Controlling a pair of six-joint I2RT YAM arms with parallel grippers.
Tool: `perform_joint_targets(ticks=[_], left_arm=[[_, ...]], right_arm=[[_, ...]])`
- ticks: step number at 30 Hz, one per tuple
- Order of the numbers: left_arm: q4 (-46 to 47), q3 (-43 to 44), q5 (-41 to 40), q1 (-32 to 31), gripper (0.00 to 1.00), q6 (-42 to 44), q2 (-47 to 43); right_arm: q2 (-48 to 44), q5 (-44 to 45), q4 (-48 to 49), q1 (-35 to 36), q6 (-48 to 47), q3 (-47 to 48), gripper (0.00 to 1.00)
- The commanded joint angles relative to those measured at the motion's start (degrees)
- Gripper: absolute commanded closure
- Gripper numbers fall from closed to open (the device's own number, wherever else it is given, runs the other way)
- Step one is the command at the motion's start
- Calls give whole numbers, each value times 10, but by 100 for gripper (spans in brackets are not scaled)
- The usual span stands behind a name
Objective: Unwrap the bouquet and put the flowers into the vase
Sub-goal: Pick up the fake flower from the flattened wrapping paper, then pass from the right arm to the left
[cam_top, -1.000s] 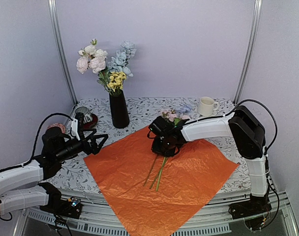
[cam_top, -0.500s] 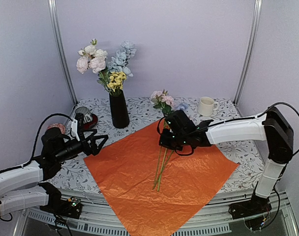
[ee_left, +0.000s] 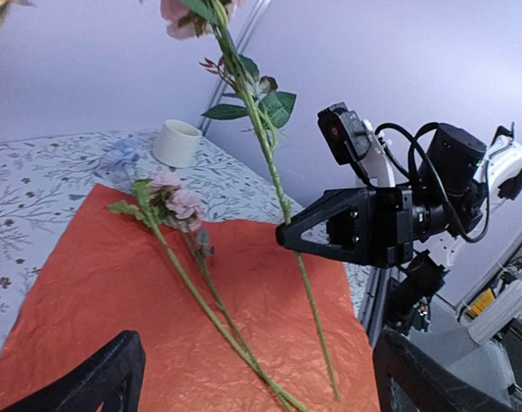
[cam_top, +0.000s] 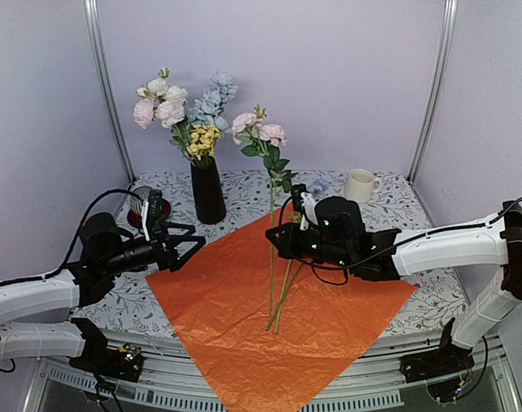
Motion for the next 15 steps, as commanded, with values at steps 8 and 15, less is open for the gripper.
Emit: perform_joint_targets(ticks=[8, 15], left_arm=[[86, 79, 18, -83, 21, -44, 70], [98, 109, 26, -105, 37, -45, 117]], right_arm=[[9, 12, 136, 81, -187, 16, 97], [23, 11, 141, 100, -231, 30, 97]])
